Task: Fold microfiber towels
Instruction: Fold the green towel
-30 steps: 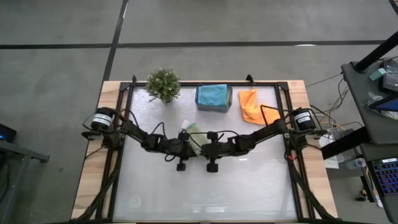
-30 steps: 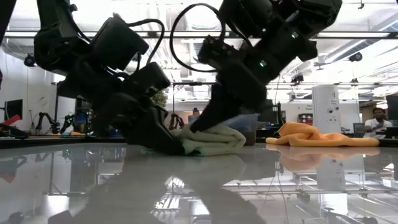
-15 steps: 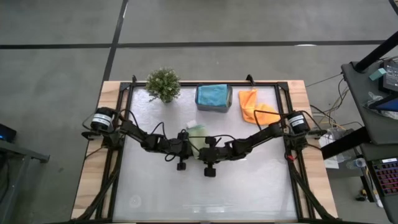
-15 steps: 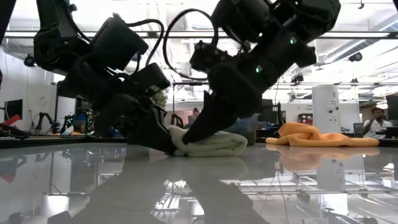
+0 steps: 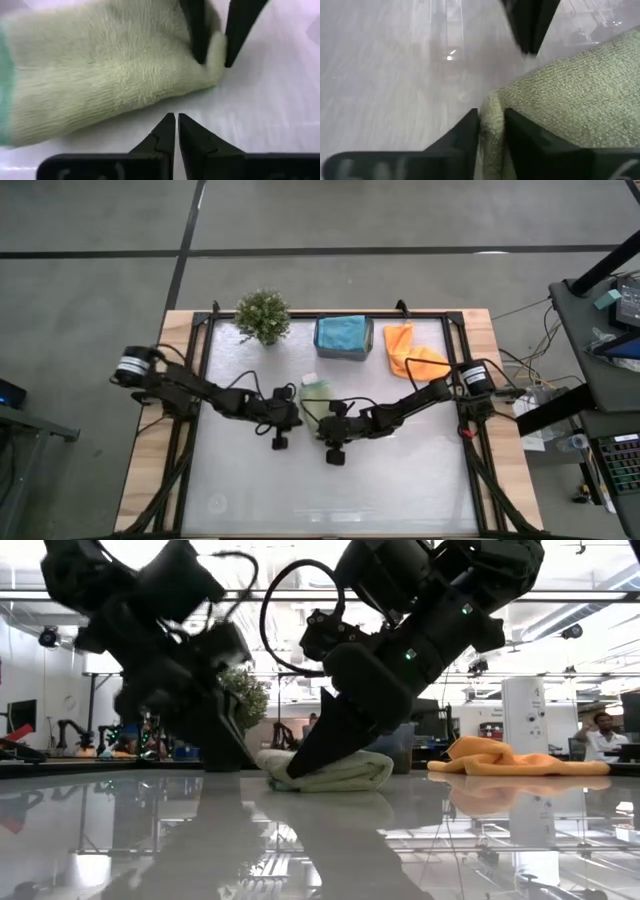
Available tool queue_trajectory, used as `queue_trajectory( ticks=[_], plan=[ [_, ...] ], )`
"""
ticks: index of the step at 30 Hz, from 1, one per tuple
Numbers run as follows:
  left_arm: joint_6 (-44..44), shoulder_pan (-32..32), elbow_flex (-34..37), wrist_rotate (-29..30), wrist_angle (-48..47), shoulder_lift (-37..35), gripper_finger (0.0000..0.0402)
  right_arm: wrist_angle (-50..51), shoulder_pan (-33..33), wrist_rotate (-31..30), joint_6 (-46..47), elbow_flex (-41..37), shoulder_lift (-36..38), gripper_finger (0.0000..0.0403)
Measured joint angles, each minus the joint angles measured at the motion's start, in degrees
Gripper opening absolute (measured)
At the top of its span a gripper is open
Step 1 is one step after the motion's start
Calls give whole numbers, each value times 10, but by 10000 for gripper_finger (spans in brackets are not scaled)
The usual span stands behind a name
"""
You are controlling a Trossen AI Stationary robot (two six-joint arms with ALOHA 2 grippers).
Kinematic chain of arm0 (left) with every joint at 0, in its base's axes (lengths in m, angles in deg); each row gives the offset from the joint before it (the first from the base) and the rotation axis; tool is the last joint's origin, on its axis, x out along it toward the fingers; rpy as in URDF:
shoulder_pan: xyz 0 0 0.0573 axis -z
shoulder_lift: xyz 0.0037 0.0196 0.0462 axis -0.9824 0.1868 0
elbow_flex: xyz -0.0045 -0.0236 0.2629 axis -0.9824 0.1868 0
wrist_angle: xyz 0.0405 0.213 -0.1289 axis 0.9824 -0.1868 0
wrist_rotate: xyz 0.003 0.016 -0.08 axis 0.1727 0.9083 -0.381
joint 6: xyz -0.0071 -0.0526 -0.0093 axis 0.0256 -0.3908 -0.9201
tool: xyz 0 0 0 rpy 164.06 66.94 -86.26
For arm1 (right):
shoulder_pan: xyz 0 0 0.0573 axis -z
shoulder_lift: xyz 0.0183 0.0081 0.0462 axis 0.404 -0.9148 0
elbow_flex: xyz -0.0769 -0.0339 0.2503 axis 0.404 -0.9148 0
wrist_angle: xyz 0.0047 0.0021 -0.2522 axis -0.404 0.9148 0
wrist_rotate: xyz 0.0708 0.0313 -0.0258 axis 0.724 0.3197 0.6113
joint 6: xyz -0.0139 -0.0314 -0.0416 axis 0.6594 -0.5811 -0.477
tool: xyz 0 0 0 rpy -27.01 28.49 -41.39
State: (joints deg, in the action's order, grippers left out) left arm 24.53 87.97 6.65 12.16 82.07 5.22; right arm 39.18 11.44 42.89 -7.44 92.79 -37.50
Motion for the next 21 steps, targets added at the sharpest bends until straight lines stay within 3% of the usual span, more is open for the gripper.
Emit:
queue_trajectory(
  ticks=[3,6,10,13,16,21],
  plan=[
    [22,-1,4,8,-22,-45,8,7,0,0,-8,2,9,122],
    [67,-1,6,66,-14,-71,8,17,-1,0,-20,9,23,147],
    [124,-12,9,170,25,-74,8,41,-1,-1,-32,10,47,167],
    [140,-30,12,180,70,-58,8,59,-1,-1,-39,10,67,172],
    [142,-45,12,179,96,-26,8,61,-1,-5,-51,6,75,159],
    [142,-58,7,179,123,29,8,30,0,-18,-55,-9,59,93]
  ],
)
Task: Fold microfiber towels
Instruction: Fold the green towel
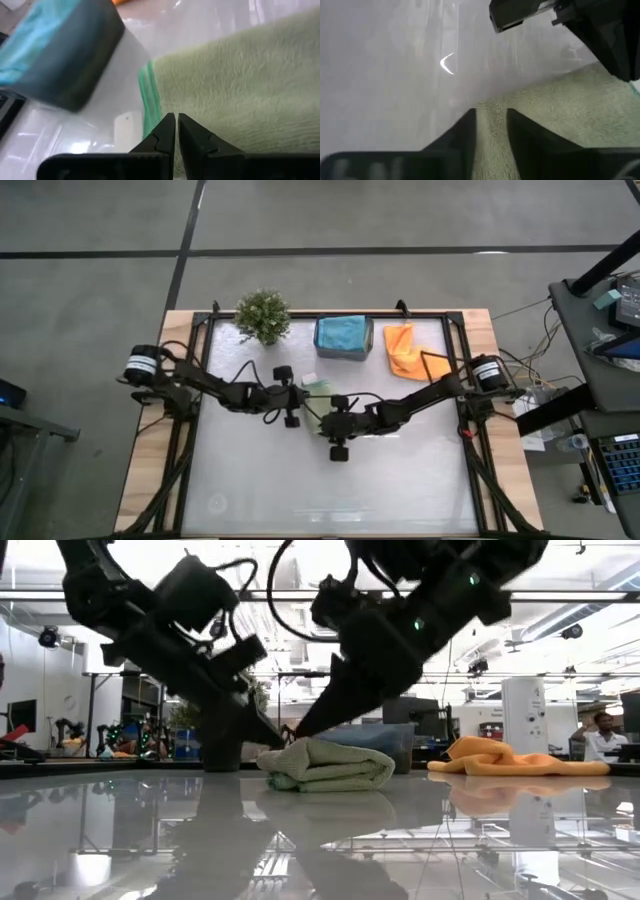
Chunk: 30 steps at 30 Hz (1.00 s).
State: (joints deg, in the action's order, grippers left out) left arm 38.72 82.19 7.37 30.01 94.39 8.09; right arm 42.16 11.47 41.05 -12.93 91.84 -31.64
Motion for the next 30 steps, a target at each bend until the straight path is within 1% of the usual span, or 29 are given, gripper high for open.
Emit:
queue_trajectory(
  ticks=[4,6,8,12,18,23,30],
  plan=[
    [0,0,-7,-1,4,32,8,-72,0,3,-13,-13,-38,28],
    [-1,0,-12,-1,7,45,8,-90,0,3,-15,-17,-58,15],
    [-3,0,-14,-1,6,55,8,-121,1,10,-12,-18,-79,13],
    [-5,0,-17,0,6,66,8,-164,7,45,4,-19,-100,13],
    [-5,0,-17,1,5,61,8,-141,9,54,-2,-21,-77,13],
    [-5,0,-17,2,11,56,8,-108,9,46,-10,-20,-44,13],
    [-1,0,-17,2,15,51,8,-50,13,45,37,-21,-12,13]
  ],
)
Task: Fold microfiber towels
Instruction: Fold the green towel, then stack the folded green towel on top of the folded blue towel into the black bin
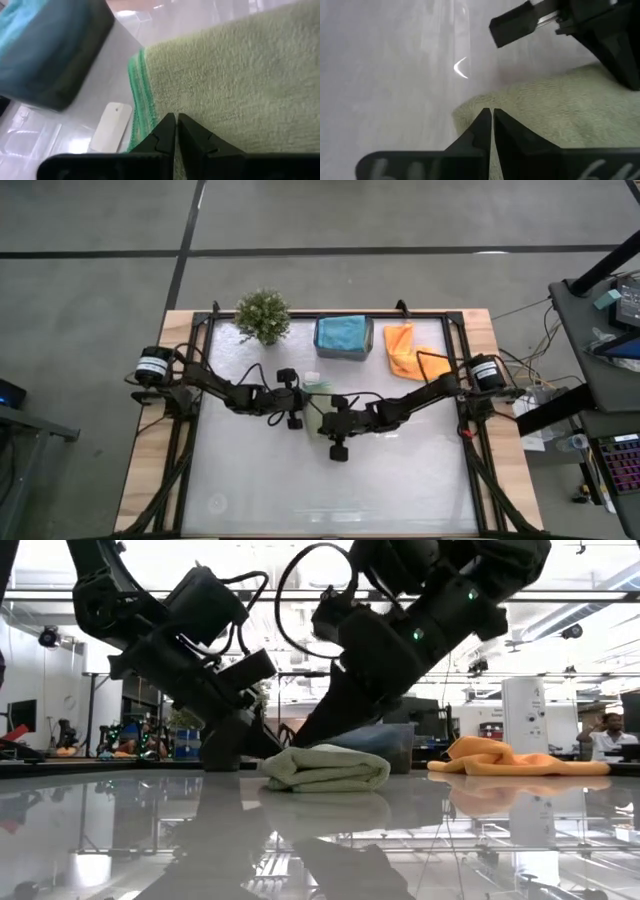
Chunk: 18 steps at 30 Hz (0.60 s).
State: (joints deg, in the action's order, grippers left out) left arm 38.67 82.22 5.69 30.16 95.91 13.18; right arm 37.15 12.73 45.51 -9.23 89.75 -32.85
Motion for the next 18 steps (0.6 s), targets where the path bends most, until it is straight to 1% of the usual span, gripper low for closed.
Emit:
queue_trajectory(
  ticks=[6,8,12,18],
  plan=[
    [1,0,0,0,1,-17,8,52,3,0,43,0,37,13],
    [1,0,2,0,-3,-25,8,61,3,0,56,0,50,19],
    [1,0,3,0,-4,-35,8,94,9,2,107,1,70,55],
    [1,0,3,0,-4,-41,8,176,39,0,254,1,97,130]
  ],
)
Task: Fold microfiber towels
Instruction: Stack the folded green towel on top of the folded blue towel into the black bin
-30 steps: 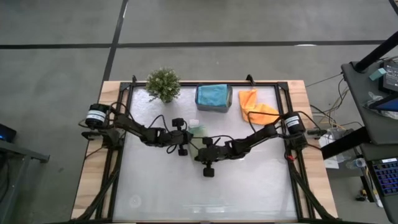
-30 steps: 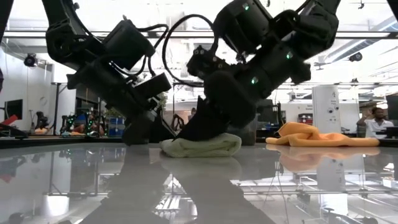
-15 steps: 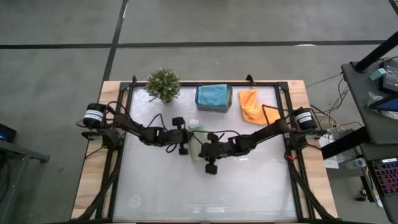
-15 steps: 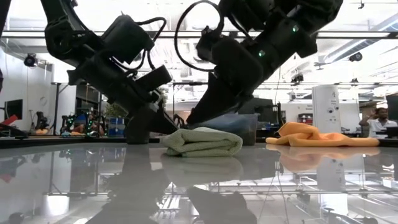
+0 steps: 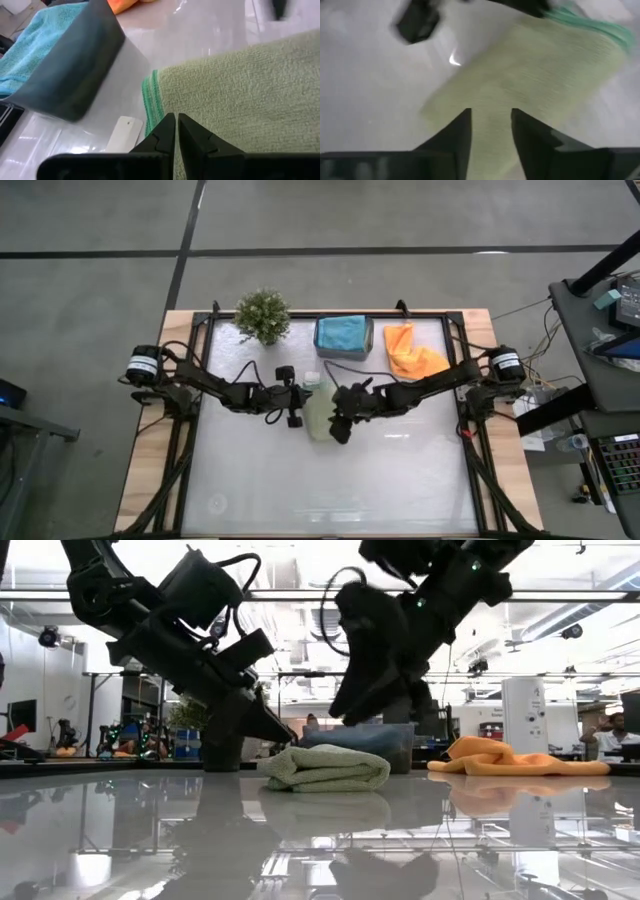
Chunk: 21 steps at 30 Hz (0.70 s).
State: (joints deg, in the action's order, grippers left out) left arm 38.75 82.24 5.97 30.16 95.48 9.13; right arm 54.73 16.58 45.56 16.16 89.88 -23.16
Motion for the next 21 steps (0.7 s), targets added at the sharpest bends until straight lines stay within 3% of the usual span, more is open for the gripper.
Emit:
queue_trajectory(
  ticks=[10,18,21],
  plan=[
    [0,0,3,0,-3,0,8,63,25,3,56,0,7,240],
    [1,0,7,0,-2,0,8,65,34,9,67,0,7,277],
    [5,0,7,0,-1,0,8,69,46,45,89,0,7,282]
  ],
)
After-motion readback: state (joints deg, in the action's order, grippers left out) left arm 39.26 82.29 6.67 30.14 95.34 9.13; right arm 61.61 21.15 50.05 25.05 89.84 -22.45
